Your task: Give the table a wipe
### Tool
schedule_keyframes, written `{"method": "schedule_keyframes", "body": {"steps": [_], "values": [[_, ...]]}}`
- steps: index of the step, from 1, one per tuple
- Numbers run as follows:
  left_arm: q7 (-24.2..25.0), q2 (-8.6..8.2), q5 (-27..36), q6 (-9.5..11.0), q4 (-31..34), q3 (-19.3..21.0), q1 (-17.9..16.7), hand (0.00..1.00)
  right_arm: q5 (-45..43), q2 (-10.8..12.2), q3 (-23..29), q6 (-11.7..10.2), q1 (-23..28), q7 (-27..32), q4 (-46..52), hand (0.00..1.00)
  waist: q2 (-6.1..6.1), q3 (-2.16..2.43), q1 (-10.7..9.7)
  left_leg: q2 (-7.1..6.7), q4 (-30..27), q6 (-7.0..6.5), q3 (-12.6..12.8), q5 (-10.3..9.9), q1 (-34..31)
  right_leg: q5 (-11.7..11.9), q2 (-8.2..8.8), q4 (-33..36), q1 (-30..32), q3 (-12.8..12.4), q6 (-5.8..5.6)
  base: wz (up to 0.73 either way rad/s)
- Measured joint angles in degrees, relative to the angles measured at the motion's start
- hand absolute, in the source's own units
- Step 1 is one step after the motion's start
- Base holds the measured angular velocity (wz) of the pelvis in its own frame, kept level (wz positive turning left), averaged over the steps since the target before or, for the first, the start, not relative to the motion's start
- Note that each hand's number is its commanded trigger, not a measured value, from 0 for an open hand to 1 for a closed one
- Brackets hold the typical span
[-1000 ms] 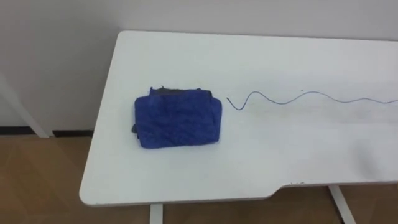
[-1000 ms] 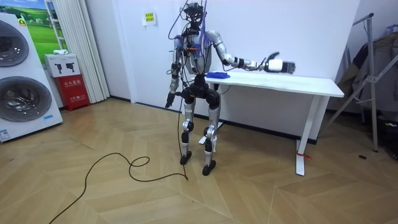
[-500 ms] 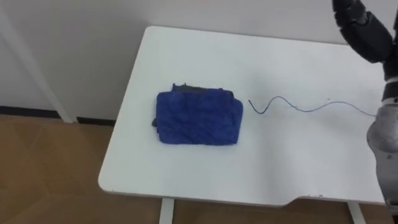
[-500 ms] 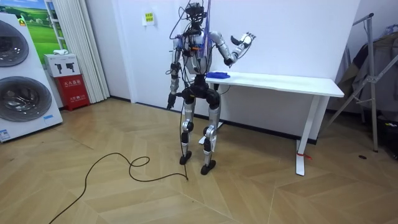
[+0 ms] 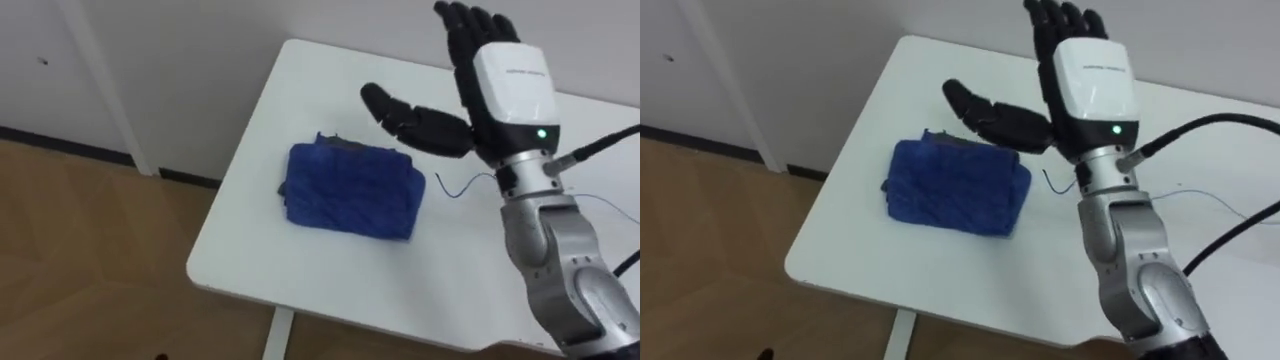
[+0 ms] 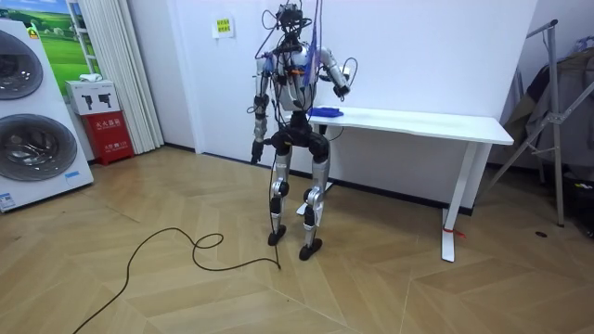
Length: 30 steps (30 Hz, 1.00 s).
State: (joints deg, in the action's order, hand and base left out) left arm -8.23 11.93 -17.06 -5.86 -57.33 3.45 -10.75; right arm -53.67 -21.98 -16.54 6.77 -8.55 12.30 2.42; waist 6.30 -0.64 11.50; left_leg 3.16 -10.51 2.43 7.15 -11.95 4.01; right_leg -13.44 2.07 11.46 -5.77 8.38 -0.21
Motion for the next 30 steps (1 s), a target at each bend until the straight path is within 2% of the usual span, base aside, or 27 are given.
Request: {"method": "schedule_keyframes", "body": {"steps": [4,8,12,16,18,20,23,25,28,30], "values": [[0.04,-0.01,-0.09,-0.06,0.38,-0.53,-0.01,0.00,-0.56,0.37,-3.46,-0.47,0.02,-0.03,-3.92,0.00,-0.32,-0.20,0.62,-0.04,-0.32,0.00,-0.98,0.00,-0.78,0.22,0.01,-0.78,-0.05,0.82,0.01,0.11],[0.97,-0.14,-1.71,-0.08,0.38,-1.56,1.26,0.00,-5.42,2.11,-6.08,-0.51,0.60,-1.02,-9.71,0.00,-1.11,-0.62,1.22,-0.08,-0.71,0.00,-1.32,0.00,-1.30,0.31,0.05,-0.88,0.06,1.17,0.02,0.04],[1.48,-0.16,-3.88,-0.05,0.40,-1.55,2.15,0.00,-5.78,2.28,-7.16,-1.46,1.18,-2.52,-12.90,0.00,-1.99,-0.21,1.25,-0.11,-0.59,0.00,-1.72,0.00,-1.26,0.31,0.04,-0.90,-0.05,1.20,0.02,0.02],[1.84,-0.16,-3.83,-0.09,2.09,-1.54,1.45,0.00,-10.00,3.50,-7.10,-0.89,2.89,-2.59,-13.12,0.00,-2.03,-0.16,1.07,-0.11,-0.23,0.01,-1.97,0.00,-0.55,0.31,-0.01,-0.98,-0.63,1.71,0.02,0.01],[2.27,-0.18,-3.85,-0.05,2.32,-1.57,1.58,0.00,-11.97,4.72,-7.14,-0.90,3.91,-2.69,-14.65,0.00,-1.95,-0.05,0.60,-0.23,-0.19,0.01,-2.67,0.00,-0.22,0.31,0.11,-0.99,-1.28,2.99,0.02,0.15],[2.39,-0.25,-3.84,-0.05,2.73,-1.56,1.47,0.00,-12.14,5.08,-7.13,-0.85,4.32,-3.23,-16.26,0.00,-1.86,0.04,-0.09,-0.35,-0.18,0.01,-2.82,0.00,-0.29,0.31,0.20,-1.03,-1.40,3.18,0.02,0.13],[2.46,-0.24,-3.78,-0.14,3.44,-1.51,0.93,0.00,-11.69,5.02,-7.07,-0.41,4.69,-4.05,-18.81,0.00,-1.80,0.09,-0.07,-0.63,-0.16,0.00,-3.23,0.01,-0.33,0.31,0.50,-1.05,-1.34,3.53,0.02,0.01],[2.46,-0.27,-3.82,-0.13,3.44,-1.52,0.89,0.00,-11.68,5.07,-7.07,-0.50,4.89,-3.71,-19.12,0.00,-1.65,0.32,-0.10,-0.82,-0.16,-0.01,-3.53,0.01,-0.31,0.31,0.66,-1.11,-1.35,3.53,0.02,0.00],[2.45,-0.16,-3.83,-0.11,3.41,-1.52,0.72,0.00,-11.96,5.04,-7.08,-0.96,5.68,-3.10,-20.83,0.00,-1.14,1.01,-0.10,-1.06,0.07,-0.01,-4.33,0.01,-0.14,0.47,0.71,-1.88,-1.99,3.79,-0.25,0.07],[2.45,-0.20,-3.82,-0.10,3.41,-1.61,0.15,0.00,-12.15,5.04,-7.15,-1.13,5.81,-2.76,-22.06,0.00,-0.97,1.11,-0.20,-1.10,0.40,-0.01,-4.59,0.01,0.88,0.49,0.72,-1.96,-2.97,4.22,-0.29,0.06]]}}
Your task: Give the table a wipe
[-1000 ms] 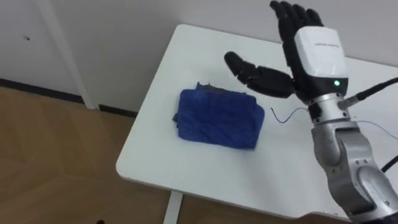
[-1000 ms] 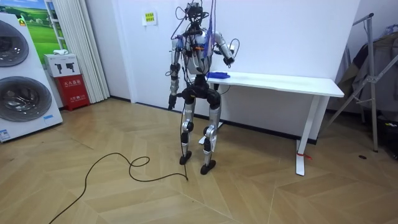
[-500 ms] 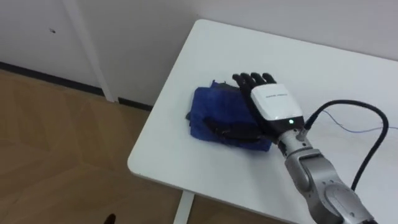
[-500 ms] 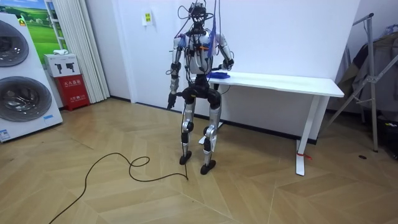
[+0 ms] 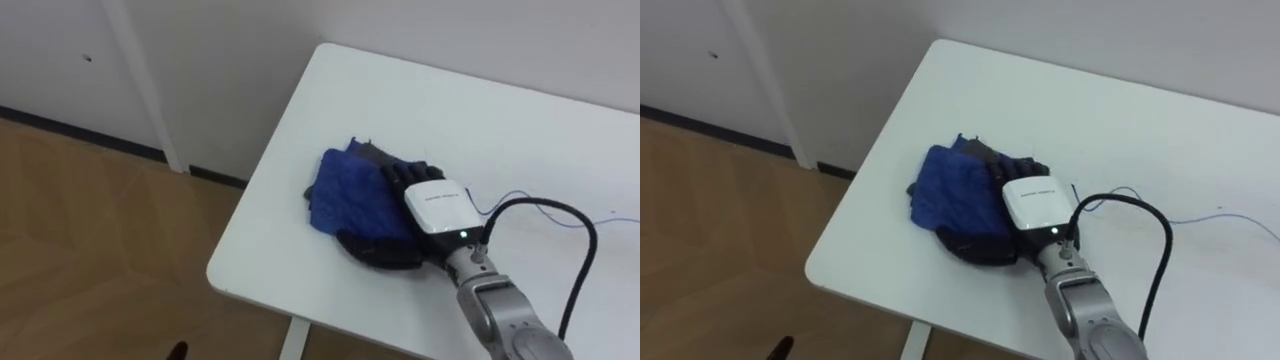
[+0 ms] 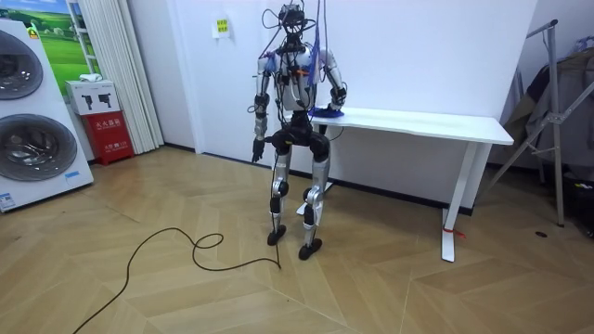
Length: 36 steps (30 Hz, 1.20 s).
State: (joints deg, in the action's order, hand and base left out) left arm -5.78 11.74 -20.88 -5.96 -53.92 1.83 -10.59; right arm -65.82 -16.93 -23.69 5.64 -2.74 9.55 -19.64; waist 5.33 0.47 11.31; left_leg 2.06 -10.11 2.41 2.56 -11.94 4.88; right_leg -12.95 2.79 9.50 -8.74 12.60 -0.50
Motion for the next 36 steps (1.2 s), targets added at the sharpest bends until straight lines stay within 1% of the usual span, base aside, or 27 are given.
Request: {"method": "schedule_keyframes", "body": {"steps": [1,2,4,10,12,15,17,21,25,28,29,31,33,35,36], "values": [[0.00,0.00,0.00,0.00,0.00,0.00,-0.13,0.00,-0.04,0.00,0.00,0.00,0.01,0.03,-0.20,0.43,0.01,-0.02,-0.09,-0.03,0.05,0.00,-0.05,0.00,0.20,0.01,0.02,-0.05,-0.21,0.05,-0.02,0.05],[0.00,0.00,0.00,-0.01,0.00,0.00,-0.29,0.00,-0.06,0.00,0.04,0.03,0.11,0.27,-0.49,1.00,-0.07,-0.06,-0.09,-0.04,0.27,0.00,-0.09,0.00,0.48,0.02,0.02,-0.08,-0.44,0.10,-0.04,0.03],[0.00,0.01,-0.01,-0.01,0.00,0.04,-0.32,0.00,-0.05,-0.03,0.14,0.13,0.30,0.51,-0.53,1.00,-0.21,-0.17,-0.10,-0.06,0.42,-0.01,-0.10,0.01,0.47,0.05,0.02,-0.18,-0.42,0.21,-0.09,0.00],[0.00,0.01,0.00,0.00,0.00,0.18,-0.28,0.00,-0.16,-0.08,1.29,-0.14,0.33,5.24,-0.85,1.00,-0.56,-0.27,-0.45,-0.39,0.32,-0.28,0.00,0.17,0.15,0.07,0.24,-0.87,-0.58,0.31,-0.13,0.01],[0.00,0.01,0.05,0.01,-0.07,0.09,-0.32,0.00,-0.01,-0.08,2.65,-0.79,0.35,6.91,-1.31,1.00,-0.66,-0.35,-0.88,-0.59,0.14,-0.44,-0.47,0.27,0.20,0.07,0.41,-0.87,-1.02,0.80,-0.14,0.13],[0.00,-0.01,0.04,0.01,-0.10,0.02,-0.48,0.00,-0.07,-0.08,3.90,-0.85,0.39,8.83,-2.08,1.00,-1.01,-0.47,-1.21,-0.78,0.00,-0.55,-0.61,0.33,0.25,0.08,0.64,-0.85,-1.26,1.15,-0.31,0.06],[-0.01,-0.05,0.04,0.01,-0.10,0.03,-0.57,0.00,-0.14,-0.09,5.06,-1.28,0.72,9.41,-2.18,1.00,-1.16,-0.58,-1.29,-0.83,-0.02,-0.63,-0.61,0.38,0.24,0.11,0.69,-0.82,-1.25,1.15,-0.40,0.00],[-0.01,-0.07,0.03,0.01,-0.17,0.03,-0.70,0.00,3.11,-0.13,6.43,-2.39,1.16,10.38,-2.34,1.00,-1.23,-0.59,-1.39,-0.83,-0.22,-0.65,-0.61,0.38,0.09,0.10,0.74,-0.75,-1.25,1.57,-0.43,0.00],[-0.01,-0.07,0.17,-0.05,-0.16,-0.17,-0.95,0.00,7.41,-0.22,6.96,-2.46,1.81,10.36,-2.20,1.00,-1.32,-0.57,-1.52,-0.83,-0.19,-0.65,-0.65,0.38,-0.12,0.10,0.73,-0.75,-1.23,1.66,-0.44,0.00],[-0.01,-0.36,0.13,-0.14,-0.17,-1.26,-0.91,0.00,10.31,0.07,6.91,-2.00,1.56,7.81,-0.61,1.00,-1.41,-0.54,-1.50,-0.83,-0.20,-0.65,-0.79,0.38,-0.26,0.10,0.68,-0.72,-1.00,1.58,-0.44,-0.01],[-0.01,-0.47,0.13,-0.16,-0.17,-1.76,-0.97,0.00,10.82,0.07,6.93,-1.75,1.45,6.13,0.63,1.00,-1.52,-0.53,-1.55,-0.80,-0.17,-0.65,-0.71,0.39,-0.33,0.11,0.61,-0.71,-0.81,1.22,-0.43,-0.11],[-0.01,-0.48,0.45,-0.23,-0.17,-2.55,-1.19,0.00,13.19,0.09,6.89,-0.96,0.96,2.91,3.10,1.00,-1.34,-0.44,-1.28,-0.67,-0.16,-0.65,-0.07,0.39,-0.35,0.11,0.51,-0.56,-0.36,0.42,-0.43,-0.17],[-0.01,-0.83,0.57,-0.25,-0.18,-1.85,-1.31,0.00,15.25,0.10,6.91,-0.34,0.73,-1.36,7.51,1.00,-1.49,-0.75,-1.24,-0.63,-0.19,-0.65,0.60,0.39,-0.36,0.11,0.49,-0.60,0.07,-0.52,-0.43,-0.20],[-0.01,-1.20,0.28,-0.27,-0.05,-0.86,-1.16,0.00,17.48,0.26,6.91,-0.53,0.24,-3.24,8.68,1.00,-1.41,-0.78,-1.19,-0.63,-0.17,-0.65,0.77,0.39,-0.59,0.11,0.52,-0.51,0.55,-0.90,-0.43,-0.12],[-0.01,-1.55,0.37,-0.29,0.44,-0.03,-1.15,0.00,19.21,0.17,7.05,-0.55,-0.74,-4.30,8.19,1.00,-1.14,-0.95,-1.40,-0.64,-0.14,-0.66,1.01,0.39,-0.68,0.11,0.56,-0.51,0.72,-1.06,-0.43,-0.08]]}}
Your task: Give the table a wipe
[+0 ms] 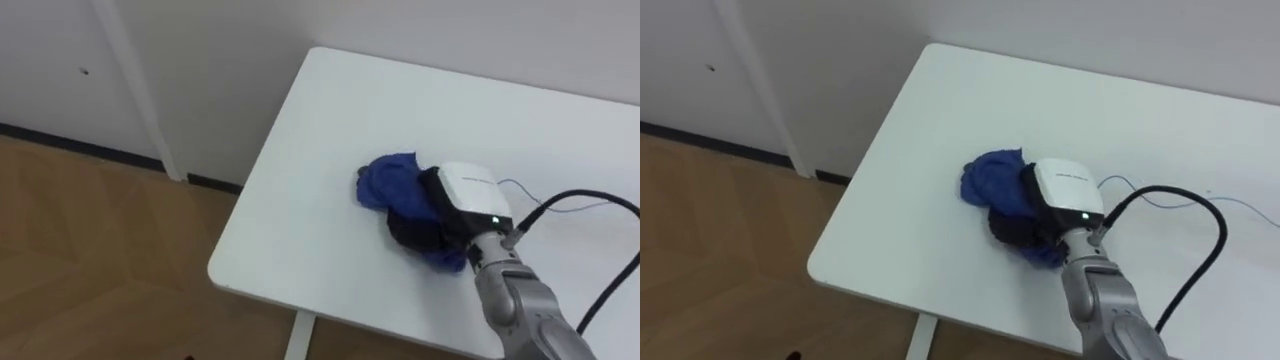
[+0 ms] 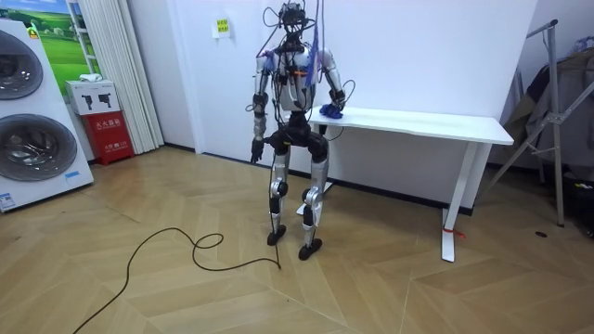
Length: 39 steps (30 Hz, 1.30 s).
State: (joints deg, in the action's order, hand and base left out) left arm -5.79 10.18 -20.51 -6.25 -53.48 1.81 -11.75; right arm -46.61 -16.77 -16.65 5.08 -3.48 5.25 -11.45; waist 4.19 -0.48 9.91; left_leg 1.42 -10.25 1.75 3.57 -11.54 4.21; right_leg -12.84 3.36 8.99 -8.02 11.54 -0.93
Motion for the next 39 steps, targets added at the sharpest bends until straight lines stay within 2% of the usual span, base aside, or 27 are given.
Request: {"method": "schedule_keyframes", "body": {"steps": [1,3,7,8,10,12,13,15,18,21,23,26,28,31,33,34,35,36,37,39], "values": [[0.00,-0.15,0.08,0.01,0.20,0.46,-0.42,0.00,2.53,-0.03,0.64,-0.04,-0.93,-0.39,-1.03,1.00,0.41,-0.25,0.22,0.01,0.01,0.00,0.11,0.00,-0.06,0.00,0.00,-0.01,0.07,-0.13,0.00,-0.03],[0.00,-0.20,-0.04,-0.14,-0.08,1.15,-0.49,0.00,7.69,0.00,2.17,-0.13,-2.77,-0.41,-4.33,1.00,1.03,-0.30,-0.04,-0.01,-0.01,0.00,-0.15,0.00,-0.38,0.01,0.02,-0.05,0.14,0.06,0.00,0.03],[-0.09,-0.39,-0.33,-0.56,-0.61,5.09,-3.13,0.00,16.58,-0.10,10.09,-2.76,-5.28,1.66,-17.67,1.00,1.70,0.04,-0.45,-0.27,0.01,-0.01,-1.58,0.00,0.43,0.24,0.18,-0.35,-1.20,1.25,-0.37,0.20],[-0.27,-0.34,-0.29,-0.93,-0.67,6.96,-4.69,0.00,18.43,-0.43,13.02,-3.61,-5.76,3.53,-22.68,1.00,2.00,0.42,-0.69,-0.49,-0.06,-0.01,-2.37,0.00,0.77,0.25,0.33,-0.37,-1.94,2.01,-0.39,0.39],[-0.33,-0.26,-0.37,-0.94,-0.70,9.56,-6.82,0.00,22.47,-2.00,17.62,-4.61,-6.33,5.89,-29.46,1.00,2.15,0.50,-1.14,-0.82,-0.08,-0.02,-3.49,0.01,0.85,0.25,0.57,-0.26,-2.50,2.95,-0.41,0.39],[-0.30,-0.07,-0.36,-1.08,-0.69,13.31,-9.35,0.00,24.68,-4.32,24.51,-5.23,-7.10,8.66,-37.13,1.00,2.05,0.49,-1.85,-1.28,-0.20,-0.21,-4.38,0.12,0.14,0.29,0.84,-0.33,-2.52,4.01,-0.47,0.27],[-0.29,0.14,-0.33,-1.22,-0.67,13.78,-9.95,0.00,25.36,-4.91,25.72,-5.29,-7.29,9.54,-39.08,1.00,1.92,0.51,-2.16,-1.33,-0.28,-0.23,-4.70,0.12,-0.10,0.35,0.86,-0.33,-2.49,4.44,-0.56,0.31],[-0.16,1.47,-0.36,-2.05,-0.62,14.11,-11.43,0.00,28.13,-8.32,29.46,-5.68,-7.54,11.62,-45.31,1.00,1.73,0.63,-3.53,-1.57,-1.20,-0.34,-5.75,0.18,-1.45,0.55,0.94,-0.31,-2.22,5.46,-0.92,0.32],[-0.05,2.78,-0.31,-2.52,-0.62,14.73,-11.75,0.00,28.40,-11.76,32.10,-5.74,-5.84,13.19,-49.62,1.00,1.31,0.82,-3.86,-1.59,-1.60,-0.40,-5.93,0.22,-2.06,0.55,0.91,-0.36,-1.93,5.77,-0.92,0.10],[-0.02,2.68,-0.32,-2.59,-0.40,15.40,-11.57,0.00,28.99,-12.19,35.44,-5.76,-2.90,15.80,-50.63,1.00,0.63,1.40,-5.29,-1.57,-2.58,-0.57,-5.95,0.14,-2.53,0.55,0.88,-0.32,-2.06,6.00,-0.92,0.05],[-0.02,2.54,-0.31,-2.60,0.47,15.49,-11.56,0.00,29.31,-12.19,36.54,-5.75,-1.05,17.05,-50.67,1.00,0.49,1.51,-5.78,-1.48,-2.67,-0.59,-5.78,0.15,-2.37,0.55,0.82,-0.32,-2.20,5.97,-0.92,-0.09],[-0.03,2.43,-0.33,-2.56,1.26,15.33,-10.97,0.00,29.35,-12.08,36.51,-5.30,0.69,18.65,-50.96,1.00,0.56,1.43,-6.55,-1.25,-3.22,-0.60,-5.32,0.15,-1.90,0.55,0.71,-0.29,-2.81,6.00,-0.92,-0.10],[-0.05,2.20,-0.29,-2.53,1.23,14.69,-10.08,0.00,28.69,-11.83,35.68,-4.31,1.27,19.56,-50.18,1.00,0.47,1.40,-6.07,-1.16,-3.05,-0.60,-5.19,0.11,-1.82,0.54,0.68,-0.19,-3.23,6.06,-0.93,-0.11],[-0.05,1.74,-0.19,-2.68,1.19,10.89,-8.04,0.00,28.20,-11.02,31.83,-0.78,1.17,20.43,-46.81,1.00,0.48,1.17,-4.73,-0.75,-3.45,-0.59,-4.05,0.26,-1.88,0.49,0.52,-0.13,-2.48,4.89,-0.40,-0.26],[0.12,1.66,-0.20,-2.69,1.14,7.55,-6.88,0.00,25.49,-8.82,25.64,3.67,0.12,20.00,-40.47,1.00,0.52,1.10,-1.42,0.39,-3.36,-0.32,-1.67,0.44,-2.07,0.70,0.02,0.94,-0.31,2.63,0.16,-0.65],[0.26,1.66,-0.20,-2.80,1.06,6.92,-6.73,0.00,25.11,-8.04,23.30,4.61,-0.71,19.25,-38.14,1.00,0.34,1.19,-1.21,0.51,-3.30,-0.26,-1.45,0.56,-2.24,0.90,-0.18,1.13,0.22,2.12,0.44,-0.57],[0.58,1.61,-0.27,-3.00,0.64,6.13,-6.15,0.00,23.34,-6.82,17.66,5.60,-3.38,16.48,-33.98,1.00,0.44,1.01,-0.87,0.95,-3.07,-0.05,-0.41,0.93,-2.61,1.24,-0.51,1.60,1.38,1.25,0.82,-0.40],[1.29,1.59,-0.25,-3.10,0.50,5.91,-5.91,0.00,21.16,-5.25,13.14,5.44,-6.47,13.96,-30.94,1.00,0.34,0.89,-0.04,1.18,-2.25,0.04,0.32,1.48,-2.42,1.59,-0.76,1.86,2.22,0.33,1.15,-0.29],[1.52,1.59,-0.19,-3.11,0.54,5.81,-5.61,0.00,20.19,-4.48,11.37,4.89,-8.11,12.78,-30.17,1.00,0.32,0.74,0.09,1.21,-1.97,0.12,0.31,1.75,-2.39,1.80,-0.91,1.75,2.43,-0.05,1.20,-0.08],[1.88,1.57,0.72,-2.89,1.19,4.74,-4.39,0.00,16.36,-3.61,7.78,1.99,-12.24,8.96,-27.44,1.00,-0.30,0.08,2.25,0.91,-1.37,-0.02,0.02,2.42,-2.71,1.85,-0.78,1.54,2.98,0.02,1.14,0.13]]}}
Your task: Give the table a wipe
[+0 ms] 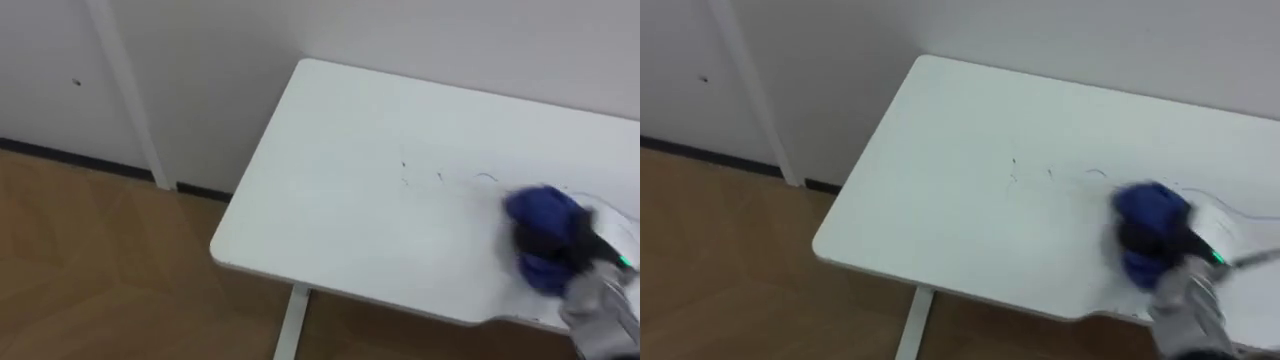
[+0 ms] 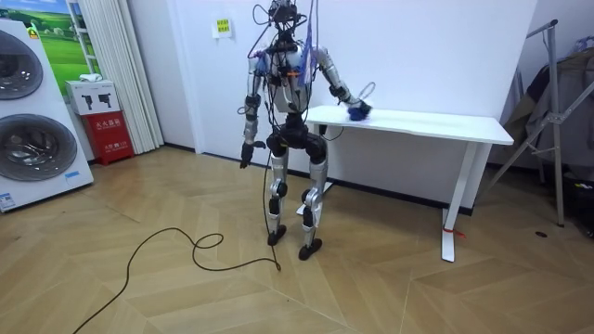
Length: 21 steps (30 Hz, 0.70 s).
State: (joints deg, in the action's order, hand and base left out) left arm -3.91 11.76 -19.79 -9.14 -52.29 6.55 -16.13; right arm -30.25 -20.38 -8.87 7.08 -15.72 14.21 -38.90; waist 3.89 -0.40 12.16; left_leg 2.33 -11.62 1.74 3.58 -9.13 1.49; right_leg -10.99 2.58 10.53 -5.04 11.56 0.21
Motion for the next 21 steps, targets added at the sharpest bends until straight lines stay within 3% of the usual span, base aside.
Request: {"method": "schedule_keyframes", "body": {"steps": [4,5,6,8,11,13,16,19,21], "values": [[0.01,0.66,-0.19,-0.28,0.95,0.13,-2.37,0.00,-0.98,-0.10,-0.21,-1.87,0.73,-0.59,-0.84,1.00,0.42,0.29,0.43,-1.12,0.32,-0.22,-2.93,0.23,-0.86,-0.14,0.83,-0.98,-1.02,3.31,-0.42,0.46],[0.01,0.66,-0.04,-0.32,1.00,0.11,-3.99,0.00,0.14,-0.04,0.83,-3.79,3.18,0.57,-2.35,1.00,0.30,0.25,-0.46,-1.50,0.32,-0.25,-4.12,0.23,-0.35,-0.09,1.10,-1.03,-2.14,4.75,-0.50,0.60],[0.01,0.64,-0.20,-0.31,1.07,0.34,-5.72,0.00,0.56,-0.06,2.61,-6.14,5.83,1.89,-2.44,1.00,0.06,0.26,-2.03,-1.95,0.32,-0.25,-5.09,0.24,0.23,-0.10,1.42,-0.96,-3.37,5.81,-0.51,0.64],[0.02,0.53,-0.85,-0.03,1.17,2.36,-7.09,0.00,1.80,-0.04,7.25,-8.87,9.43,2.55,-3.00,1.00,0.56,0.43,-2.81,-2.26,0.46,-0.28,-5.16,0.22,0.92,-0.24,1.72,-1.03,-4.46,5.76,-0.74,0.43],[0.08,0.46,-2.49,0.13,1.05,6.33,-8.50,0.00,3.17,-0.20,14.86,-10.72,11.40,2.64,-7.51,1.00,1.60,0.89,-4.60,-2.83,0.72,-0.83,-5.20,-0.11,1.39,-0.70,2.26,-0.94,-5.18,5.94,-1.50,0.12],[0.58,0.43,-2.85,0.72,1.09,8.19,-8.30,0.00,4.69,-1.13,19.50,-11.13,11.60,2.64,-11.29,1.00,1.66,0.92,-6.12,-3.14,0.64,-1.24,-5.30,-0.36,1.85,-0.69,2.45,-1.15,-5.98,6.26,-1.53,0.06],[0.57,1.35,-2.78,1.08,1.38,11.35,-6.73,0.00,10.68,-5.60,22.59,-10.96,14.12,2.59,-17.42,1.00,1.55,1.26,-6.60,-3.19,-0.12,-2.09,-5.30,-1.10,1.85,-0.48,2.51,-0.88,-6.43,7.16,-2.16,-0.02],[0.55,1.46,-2.77,0.90,1.55,10.55,-6.23,0.00,12.51,-7.03,22.63,-9.93,14.43,3.20,-18.92,1.00,1.07,1.38,-6.99,-3.15,-1.05,-2.20,-5.43,-1.65,1.36,-0.32,2.49,-0.91,-6.74,7.50,-2.43,-0.09],[0.51,1.38,-2.08,0.82,1.67,7.43,-5.25,0.00,13.85,-6.90,21.98,-8.36,13.44,4.12,-18.40,1.00,0.56,1.39,-7.04,-2.92,-2.85,-2.17,-5.05,-2.26,0.12,-0.42,2.32,-0.86,-6.08,7.24,-2.58,-0.15]]}}
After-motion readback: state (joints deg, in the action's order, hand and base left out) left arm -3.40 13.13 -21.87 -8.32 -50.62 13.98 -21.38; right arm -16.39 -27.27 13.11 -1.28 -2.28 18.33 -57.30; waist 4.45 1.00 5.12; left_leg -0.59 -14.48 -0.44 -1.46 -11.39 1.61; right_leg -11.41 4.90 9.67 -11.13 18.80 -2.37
